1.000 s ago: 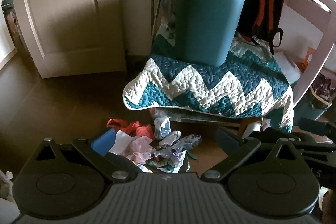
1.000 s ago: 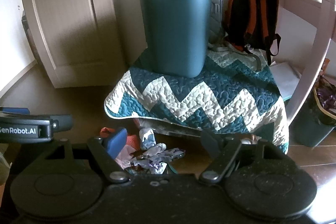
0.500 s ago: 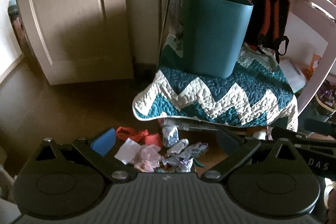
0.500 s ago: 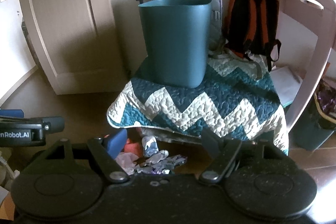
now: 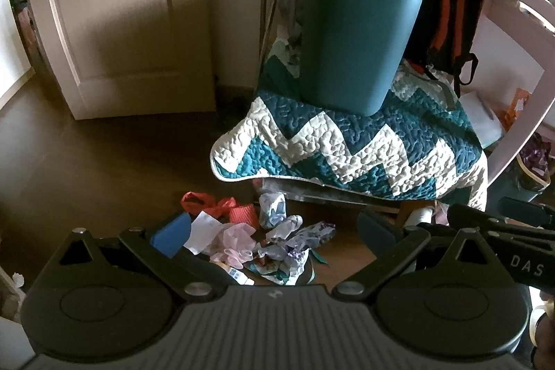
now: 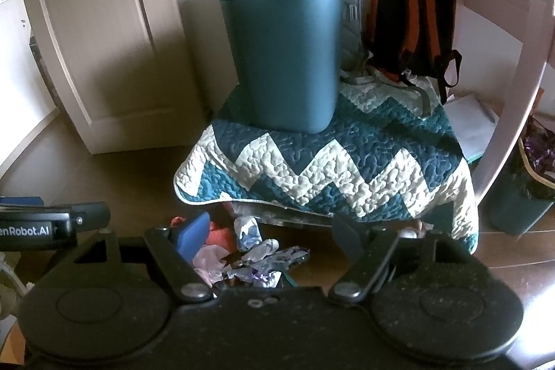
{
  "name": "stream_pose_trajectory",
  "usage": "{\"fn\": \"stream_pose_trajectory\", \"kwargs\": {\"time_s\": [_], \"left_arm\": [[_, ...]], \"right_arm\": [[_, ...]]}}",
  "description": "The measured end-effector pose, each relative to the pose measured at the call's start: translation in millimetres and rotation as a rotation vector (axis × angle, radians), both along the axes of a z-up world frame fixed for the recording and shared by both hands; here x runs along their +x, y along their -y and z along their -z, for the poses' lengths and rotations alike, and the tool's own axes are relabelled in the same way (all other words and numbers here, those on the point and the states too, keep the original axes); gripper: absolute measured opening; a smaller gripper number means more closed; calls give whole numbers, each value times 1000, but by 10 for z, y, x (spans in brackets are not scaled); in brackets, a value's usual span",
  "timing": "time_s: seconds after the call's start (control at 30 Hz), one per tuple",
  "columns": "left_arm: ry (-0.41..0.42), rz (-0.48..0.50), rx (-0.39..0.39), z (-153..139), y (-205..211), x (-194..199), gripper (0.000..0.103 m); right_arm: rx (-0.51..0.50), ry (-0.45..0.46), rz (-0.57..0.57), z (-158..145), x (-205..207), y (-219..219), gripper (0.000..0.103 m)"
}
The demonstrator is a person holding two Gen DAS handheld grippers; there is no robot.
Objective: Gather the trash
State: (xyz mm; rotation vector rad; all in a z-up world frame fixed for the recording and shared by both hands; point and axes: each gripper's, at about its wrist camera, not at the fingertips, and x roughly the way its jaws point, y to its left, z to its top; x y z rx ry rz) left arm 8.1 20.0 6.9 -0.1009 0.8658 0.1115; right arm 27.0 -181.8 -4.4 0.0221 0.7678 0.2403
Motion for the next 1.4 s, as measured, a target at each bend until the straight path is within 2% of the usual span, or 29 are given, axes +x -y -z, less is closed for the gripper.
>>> {"fn": "stream_pose_trajectory", "kwargs": {"time_s": [0.3, 0.53, 0.7, 0.8, 0.93, 1.03, 1.27, 1.4], "left_arm": [[-4, 10, -36, 191, -110, 271, 103], [9, -16, -43, 425, -465, 739, 103], [-20, -27, -15, 727, -744, 1171, 103], [-61, -35, -6, 963, -942, 1432, 103], [-116, -18, 6, 1349, -1169, 1816, 103], [-152, 52, 44, 1656, -1261, 2061, 103], [-294, 360, 94, 2532, -1172, 2420, 103], [-408, 430, 142, 3146, -1095, 2538, 103]], "right_arm": [[-35, -13, -22, 151, 251, -67, 78], [-15, -7, -85, 463, 750, -107, 78], [3, -37, -197, 860, 1185, -231, 78], [4, -99, -206, 1184, 1469, -299, 78], [-4, -199, -162, 1678, 1808, -374, 78], [-13, -293, -97, 2070, 2040, -404, 78], [66, -502, 54, 3000, 2477, -419, 77], [102, -587, 153, 3487, 2667, -415, 77]]}}
